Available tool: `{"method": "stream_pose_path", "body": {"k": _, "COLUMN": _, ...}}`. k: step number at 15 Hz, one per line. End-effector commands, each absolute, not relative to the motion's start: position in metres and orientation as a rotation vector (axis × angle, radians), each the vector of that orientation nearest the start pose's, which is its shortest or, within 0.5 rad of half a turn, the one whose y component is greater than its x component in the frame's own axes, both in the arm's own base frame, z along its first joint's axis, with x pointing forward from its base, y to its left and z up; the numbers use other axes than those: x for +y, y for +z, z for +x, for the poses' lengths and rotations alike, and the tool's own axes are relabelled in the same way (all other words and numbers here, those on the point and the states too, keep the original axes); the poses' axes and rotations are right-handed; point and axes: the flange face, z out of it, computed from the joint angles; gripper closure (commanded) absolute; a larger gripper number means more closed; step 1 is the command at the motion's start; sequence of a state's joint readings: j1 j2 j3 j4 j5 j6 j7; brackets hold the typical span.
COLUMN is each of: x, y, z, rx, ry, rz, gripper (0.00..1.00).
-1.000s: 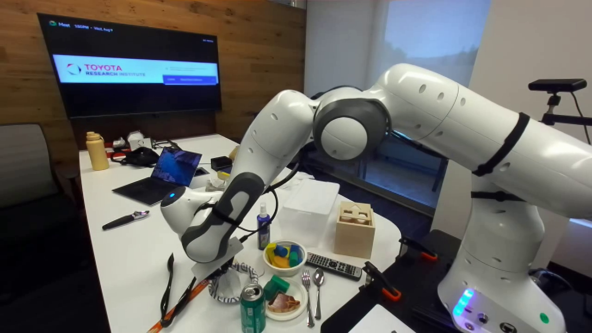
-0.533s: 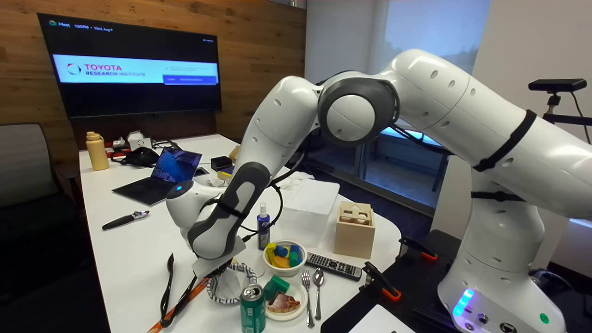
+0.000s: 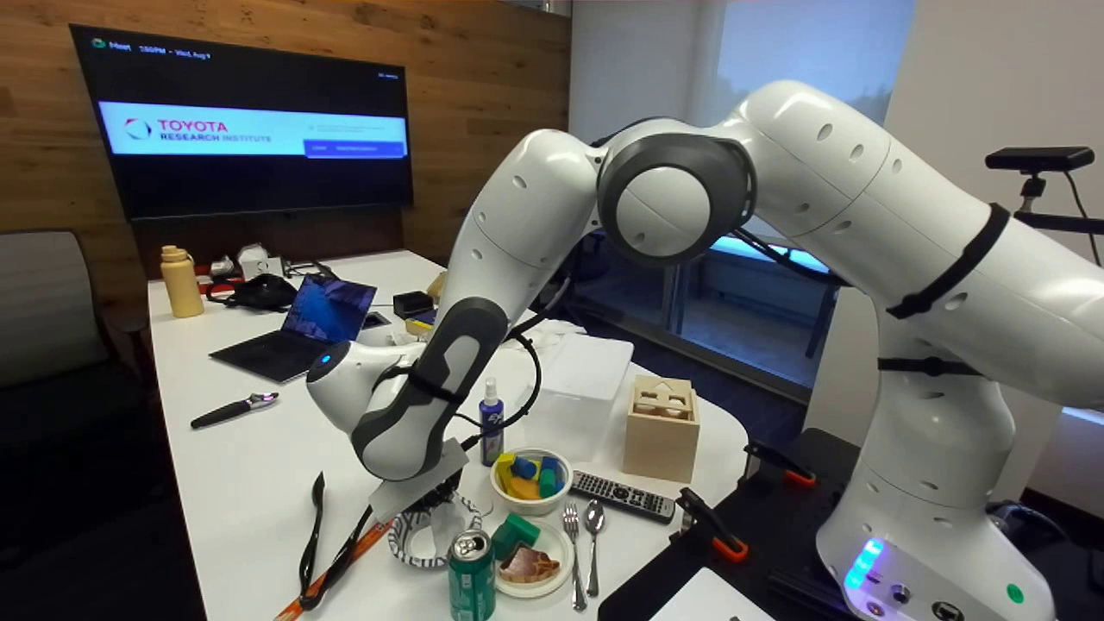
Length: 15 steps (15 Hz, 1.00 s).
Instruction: Use the napkin to wipe the plate
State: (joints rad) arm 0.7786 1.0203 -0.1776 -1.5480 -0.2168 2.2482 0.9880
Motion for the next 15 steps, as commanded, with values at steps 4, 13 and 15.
{"method": "stream_pose_path", "body": {"k": 4, "x": 0.369, "y": 0.063, "z": 0.525, "rx": 0.154, "ry": -0.061, "rz": -3.479, "gripper": 1.0}}
{"method": "stream_pose_path", "body": {"k": 13, "x": 0.375, "y": 0.13, "z": 0.481, "rx": -0.156, "ry": -0.402, "rz": -3.273, "gripper": 1.0}}
{"method": "stream_pose_path", "body": {"k": 15, "x": 0.39, "y": 0.143, "z": 0.474, "rx": -0.326, "ry": -0.442, "rz": -3.208, "gripper": 1.0}}
